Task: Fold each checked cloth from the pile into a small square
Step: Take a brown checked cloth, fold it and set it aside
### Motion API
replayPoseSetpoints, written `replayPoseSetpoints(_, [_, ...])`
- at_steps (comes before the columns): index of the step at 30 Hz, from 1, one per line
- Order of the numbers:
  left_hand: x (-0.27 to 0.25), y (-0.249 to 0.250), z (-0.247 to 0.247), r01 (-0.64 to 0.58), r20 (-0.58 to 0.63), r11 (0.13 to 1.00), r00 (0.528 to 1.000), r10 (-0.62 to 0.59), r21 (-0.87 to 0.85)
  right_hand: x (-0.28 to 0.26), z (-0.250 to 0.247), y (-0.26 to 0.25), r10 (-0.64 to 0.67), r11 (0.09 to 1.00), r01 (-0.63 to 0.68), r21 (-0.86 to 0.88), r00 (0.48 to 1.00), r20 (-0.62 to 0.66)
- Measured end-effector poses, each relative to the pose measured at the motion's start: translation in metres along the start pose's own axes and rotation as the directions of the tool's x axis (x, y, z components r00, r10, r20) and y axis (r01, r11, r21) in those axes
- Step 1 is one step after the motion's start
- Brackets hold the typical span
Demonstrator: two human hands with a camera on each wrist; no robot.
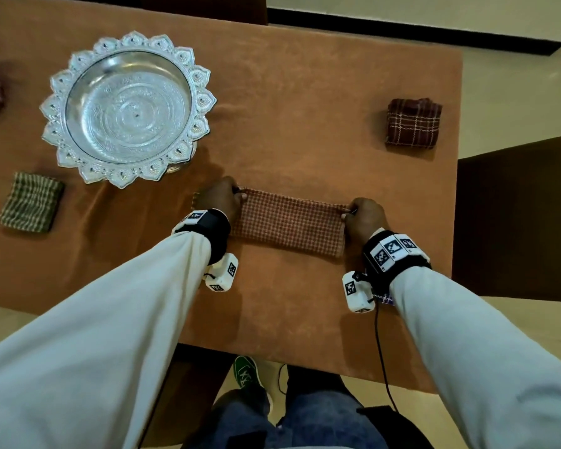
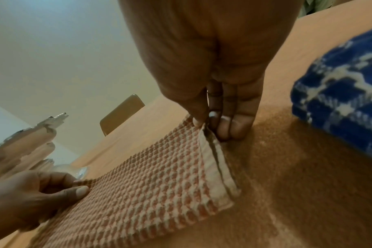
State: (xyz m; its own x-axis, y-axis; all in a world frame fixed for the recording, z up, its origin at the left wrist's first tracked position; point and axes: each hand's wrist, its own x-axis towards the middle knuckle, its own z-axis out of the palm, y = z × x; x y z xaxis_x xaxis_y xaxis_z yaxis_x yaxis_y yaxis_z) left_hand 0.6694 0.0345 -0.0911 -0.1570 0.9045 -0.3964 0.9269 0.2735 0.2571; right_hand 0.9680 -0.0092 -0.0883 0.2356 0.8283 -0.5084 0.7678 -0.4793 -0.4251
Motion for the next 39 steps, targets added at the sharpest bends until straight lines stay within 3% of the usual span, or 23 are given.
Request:
replayPoseSetpoints(2, [-0.005, 0.004, 0.000, 0.023, -0.090, 0.999, 0.996, -0.020, 0.040, -0.007, 0.002, -0.004, -0.062, 0.991, 0.052, -0.123, 0.995, -0.076])
replayPoseSetpoints(4, [-0.015, 0.012, 0.009, -0.115, -0.198, 0.981, 0.969, 0.145, 0.156, -0.015, 0.010, -0.017, -0.245, 0.931, 0.208, -0.301, 0.966, -0.089])
replayPoseSetpoints(6, [-0.031, 0.022, 0.029, -0.421, -0.203, 0.871, 0.857, 0.474, 0.255, -0.027, 0.026, -0.036, -0.399, 0.831, 0.412, -0.374, 0.910, 0.116])
replayPoseSetpoints(7, [-0.040, 0.026, 0.043, -0.549, -0.137, 0.781, 0.785, 0.604, 0.298, -0.030, 0.038, -0.042, -0.435, 0.776, 0.491, -0.396, 0.871, 0.229])
replayPoseSetpoints(8, [-0.046, 0.026, 0.058, -0.623, -0.063, 0.704, 0.732, 0.678, 0.341, -0.032, 0.051, -0.043, -0.446, 0.721, 0.541, -0.433, 0.841, 0.307])
replayPoseSetpoints(9, [-0.051, 0.024, 0.069, -0.644, 0.000, 0.668, 0.720, 0.694, 0.373, -0.033, 0.063, -0.041, -0.442, 0.676, 0.564, -0.474, 0.826, 0.351])
replayPoseSetpoints(14, [-0.050, -0.007, 0.080, -0.564, 0.088, 0.707, 0.804, 0.588, 0.427, -0.020, 0.068, -0.012, -0.439, 0.559, 0.595, -0.577, 0.803, 0.403])
replayPoseSetpoints(17, [-0.048, -0.017, 0.070, -0.481, 0.094, 0.761, 0.865, 0.493, 0.436, -0.016, 0.050, 0.001, -0.338, 0.583, 0.538, -0.609, 0.842, 0.420])
replayPoseSetpoints(20, [-0.057, -0.012, 0.058, -0.369, 0.003, 0.830, 0.915, 0.404, 0.418, -0.013, 0.031, -0.001, -0.250, 0.644, 0.465, -0.607, 0.879, 0.407])
replayPoseSetpoints(22, [-0.077, 0.000, 0.046, -0.243, -0.073, 0.917, 0.957, 0.279, 0.317, -0.013, 0.019, -0.012, -0.301, 0.704, 0.461, -0.540, 0.882, 0.362])
replayPoseSetpoints(24, [-0.091, 0.009, 0.044, -0.005, -0.108, 0.997, 0.994, 0.013, 0.071, -0.011, 0.011, -0.020, -0.390, 0.712, 0.479, -0.514, 0.878, 0.278])
replayPoseSetpoints(25, [-0.092, 0.011, 0.046, 0.164, -0.025, 0.983, 0.986, -0.166, -0.080, -0.006, 0.008, -0.021, -0.399, 0.719, 0.472, -0.510, 0.881, 0.253])
replayPoseSetpoints(26, [-0.093, 0.011, 0.051, 0.329, 0.081, 0.903, 0.944, -0.319, -0.276, -0.001, 0.006, -0.022, -0.378, 0.749, 0.449, -0.488, 0.894, 0.241])
replayPoseSetpoints(28, [-0.089, 0.011, 0.060, 0.543, 0.293, 0.562, 0.829, -0.476, -0.624, 0.007, 0.002, -0.026, -0.317, 0.839, 0.388, -0.381, 0.918, 0.238])
replayPoseSetpoints(29, [-0.088, 0.015, 0.060, 0.583, 0.362, 0.419, 0.789, -0.497, -0.696, 0.012, 0.001, -0.028, -0.291, 0.870, 0.365, -0.332, 0.923, 0.253])
replayPoseSetpoints(30, [-0.085, 0.017, 0.060, 0.595, 0.385, 0.355, 0.770, -0.509, -0.721, 0.015, 0.000, -0.030, -0.277, 0.886, 0.354, -0.300, 0.922, 0.269])
replayPoseSetpoints(31, [-0.084, 0.020, 0.058, 0.601, 0.389, 0.344, 0.763, -0.517, -0.722, 0.018, -0.002, -0.030, -0.267, 0.895, 0.345, -0.282, 0.922, 0.281])
replayPoseSetpoints(34, [-0.080, 0.030, 0.047, 0.594, 0.323, 0.480, 0.782, -0.532, -0.646, 0.019, -0.012, -0.029, -0.251, 0.928, 0.319, -0.194, 0.917, 0.311])
replayPoseSetpoints(36, [-0.076, 0.039, 0.031, 0.536, 0.239, 0.598, 0.829, -0.505, -0.596, 0.014, -0.023, -0.029, -0.247, 0.958, 0.282, -0.046, 0.899, 0.361])
replayPoseSetpoints(39, [-0.057, 0.059, 0.002, 0.297, 0.035, 0.666, 0.926, -0.377, -0.684, -0.004, -0.043, -0.027, -0.265, 0.954, 0.188, 0.234, 0.894, 0.360])
